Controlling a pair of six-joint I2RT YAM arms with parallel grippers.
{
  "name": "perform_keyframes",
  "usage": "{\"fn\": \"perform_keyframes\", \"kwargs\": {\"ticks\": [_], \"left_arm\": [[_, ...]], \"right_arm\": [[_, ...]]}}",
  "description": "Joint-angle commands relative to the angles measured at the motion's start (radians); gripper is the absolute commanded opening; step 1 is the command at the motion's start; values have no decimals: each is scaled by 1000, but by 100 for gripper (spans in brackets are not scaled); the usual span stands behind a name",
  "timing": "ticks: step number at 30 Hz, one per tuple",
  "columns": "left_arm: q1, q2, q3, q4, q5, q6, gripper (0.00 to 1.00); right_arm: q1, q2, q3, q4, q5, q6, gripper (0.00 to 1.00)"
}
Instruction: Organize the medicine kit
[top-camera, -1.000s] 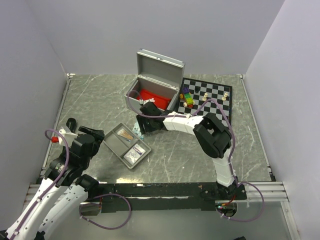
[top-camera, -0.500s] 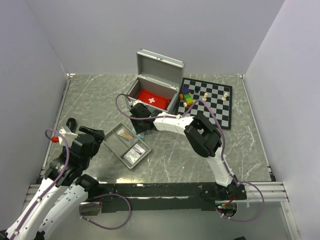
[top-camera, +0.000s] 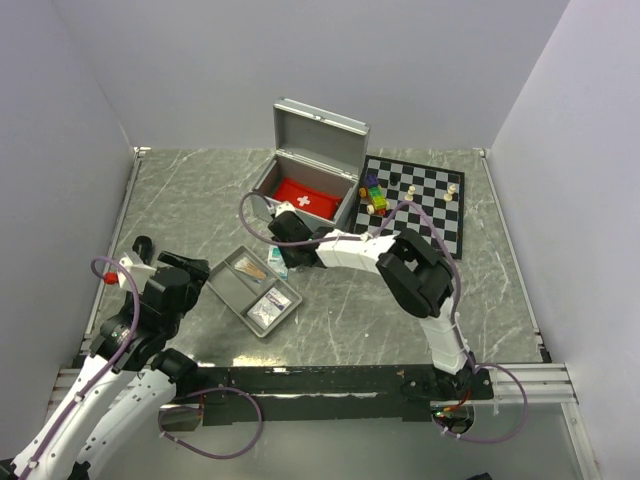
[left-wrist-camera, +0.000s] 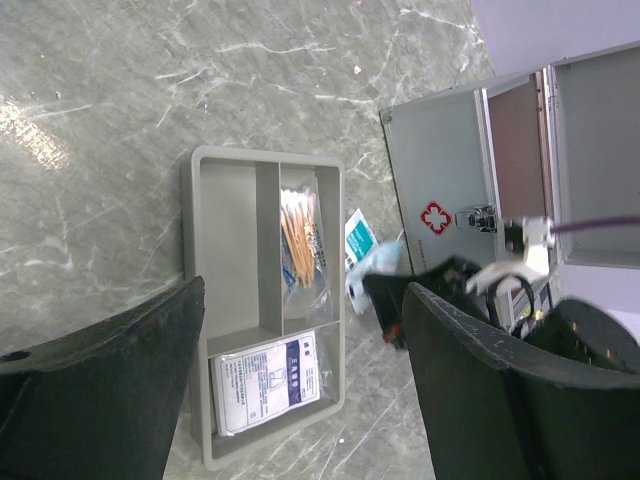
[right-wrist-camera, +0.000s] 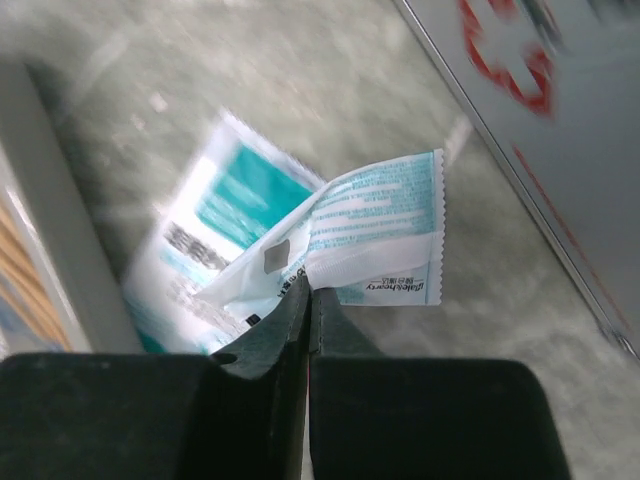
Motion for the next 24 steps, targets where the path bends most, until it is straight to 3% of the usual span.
{"fn": "perform_keyframes", "kwargs": {"ticks": [1,6,11,17,24], "left_arm": [[4,6,10,33,-1,14,84],[4,-4,30,16,-27,19,84],[4,-15,58,-13,-65,22,84],[4,-67,99,-65,-102,5,85],[4,-236,82,-21,-124,31,84]], "right_arm": [[-3,-139,-121,-25,54,-21,0],[35,-298,-192,67,42,-99,0],[92,-387,-229,171,-161,-261,0],[139,-352,-261,292,-508,-459,7],[159,-231,-217,407,-697,-480,11]]}}
